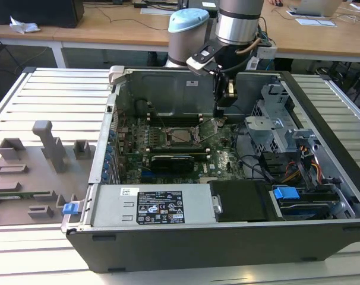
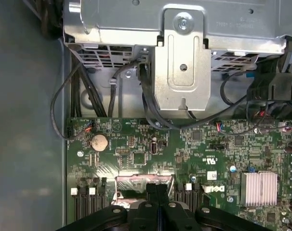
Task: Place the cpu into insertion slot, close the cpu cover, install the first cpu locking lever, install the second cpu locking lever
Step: 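Close the cpu cover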
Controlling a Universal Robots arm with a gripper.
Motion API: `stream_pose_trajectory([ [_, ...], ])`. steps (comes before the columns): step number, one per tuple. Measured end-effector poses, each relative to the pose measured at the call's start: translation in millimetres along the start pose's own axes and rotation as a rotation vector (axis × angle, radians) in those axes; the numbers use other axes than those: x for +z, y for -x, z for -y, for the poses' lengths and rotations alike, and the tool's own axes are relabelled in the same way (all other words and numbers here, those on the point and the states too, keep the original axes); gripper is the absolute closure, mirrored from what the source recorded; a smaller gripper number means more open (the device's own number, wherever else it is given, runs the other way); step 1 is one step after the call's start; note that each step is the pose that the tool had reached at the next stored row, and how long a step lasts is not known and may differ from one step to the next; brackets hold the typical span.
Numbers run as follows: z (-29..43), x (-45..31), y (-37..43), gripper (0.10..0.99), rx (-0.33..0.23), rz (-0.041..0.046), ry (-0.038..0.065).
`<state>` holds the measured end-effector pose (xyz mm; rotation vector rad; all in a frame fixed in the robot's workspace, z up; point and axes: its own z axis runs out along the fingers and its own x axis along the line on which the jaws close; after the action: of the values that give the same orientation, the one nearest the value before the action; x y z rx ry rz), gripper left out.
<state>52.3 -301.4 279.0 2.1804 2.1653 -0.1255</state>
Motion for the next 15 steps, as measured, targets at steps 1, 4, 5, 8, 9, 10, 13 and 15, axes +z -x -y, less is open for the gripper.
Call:
stream_pose_trajectory([
  [1, -2.1, 0.4, -0.2, 0.98, 0.0, 0.0001, 0.0],
  [4, -10.2, 1.3, -0.8, 0.98, 0.0, 0.0002, -0.001],
  [5, -12.9, 1.4, -0.8, 0.98, 0.0, 0.0003, -0.001],
  [8, -22.9, 1.3, -1.3, 0.98, 0.0, 0.0005, -0.001],
  [9, -26.4, 1.2, -1.5, 0.98, 0.0, 0.001, -0.001],
  [10, -28.5, 1.2, -1.6, 0.98, 0.0, 0.0012, -0.001],
  [13, -35.3, 1.1, -1.8, 0.98, 0.0, 0.0016, -0.002],
  [15, -38.0, 1.1, -1.9, 0.98, 0.0, 0.0016, -0.002],
])
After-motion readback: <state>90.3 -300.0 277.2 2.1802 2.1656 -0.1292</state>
